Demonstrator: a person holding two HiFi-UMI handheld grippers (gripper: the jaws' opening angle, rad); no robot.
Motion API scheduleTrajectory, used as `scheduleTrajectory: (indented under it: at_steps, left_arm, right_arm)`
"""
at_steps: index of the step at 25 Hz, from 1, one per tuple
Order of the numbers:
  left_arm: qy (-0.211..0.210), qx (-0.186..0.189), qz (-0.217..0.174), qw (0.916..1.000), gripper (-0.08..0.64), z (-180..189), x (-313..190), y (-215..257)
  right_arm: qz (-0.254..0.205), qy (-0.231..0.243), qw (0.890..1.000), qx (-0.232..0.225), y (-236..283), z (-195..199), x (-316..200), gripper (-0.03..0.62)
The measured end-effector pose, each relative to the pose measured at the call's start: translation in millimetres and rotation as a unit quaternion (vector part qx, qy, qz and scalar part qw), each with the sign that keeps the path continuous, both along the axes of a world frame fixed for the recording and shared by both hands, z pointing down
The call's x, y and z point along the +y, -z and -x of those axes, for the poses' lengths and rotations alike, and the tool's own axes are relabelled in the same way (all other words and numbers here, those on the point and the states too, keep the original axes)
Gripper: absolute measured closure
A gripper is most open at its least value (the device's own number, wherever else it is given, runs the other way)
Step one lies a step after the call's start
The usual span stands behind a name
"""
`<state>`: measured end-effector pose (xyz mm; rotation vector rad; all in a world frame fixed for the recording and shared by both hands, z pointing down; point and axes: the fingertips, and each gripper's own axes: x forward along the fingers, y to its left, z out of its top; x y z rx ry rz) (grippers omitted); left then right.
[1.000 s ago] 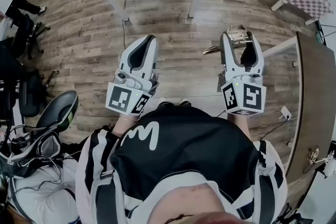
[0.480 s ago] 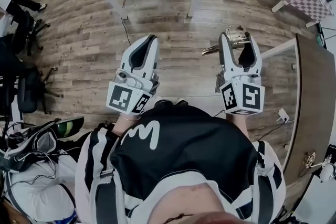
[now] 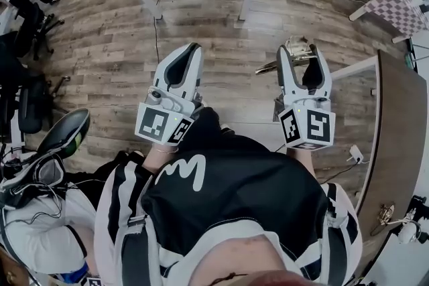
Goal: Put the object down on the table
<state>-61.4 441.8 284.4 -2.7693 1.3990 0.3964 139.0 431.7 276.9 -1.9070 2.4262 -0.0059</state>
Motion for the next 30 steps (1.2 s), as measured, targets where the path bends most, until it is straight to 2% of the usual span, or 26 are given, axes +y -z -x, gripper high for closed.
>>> scheduleTrajectory:
  at_steps: [7,13,21,26,30]
  left_arm:
    - [-0.006,-0.003,0.004,1.0,0.538,-6.0,-20.2,-5.6]
    - [-0.016,-0.002,0.001,0.9999,0.538,-8.1,-70.8,-8.3]
    - [-0.025,0.0,-0.006,0.9997,0.538,5.2,-171.8,-5.7]
    - [-0.049,-0.012,-0.023,0.9985,0.538,6.8,-245.5,9.0]
    - [-0.056,-0.009,-0.022,0.9982,0.538,16.0,-297.3,12.7]
  right_arm:
    - [-0.001,0.0,1.0,-0.001,-5.2,-1.7,-18.7,0.296]
    - [-0.002,-0.009,1.0,-0.002,-7.5,-4.9,-65.0,0.296]
    - [-0.015,-0.018,1.0,-0.007,-5.0,7.1,-162.2,0.296]
    - [-0.017,-0.028,0.999,-0.014,5.1,14.8,-234.3,0.296]
    - [-0.025,-0.038,0.999,-0.014,12.1,23.2,-283.6,0.296]
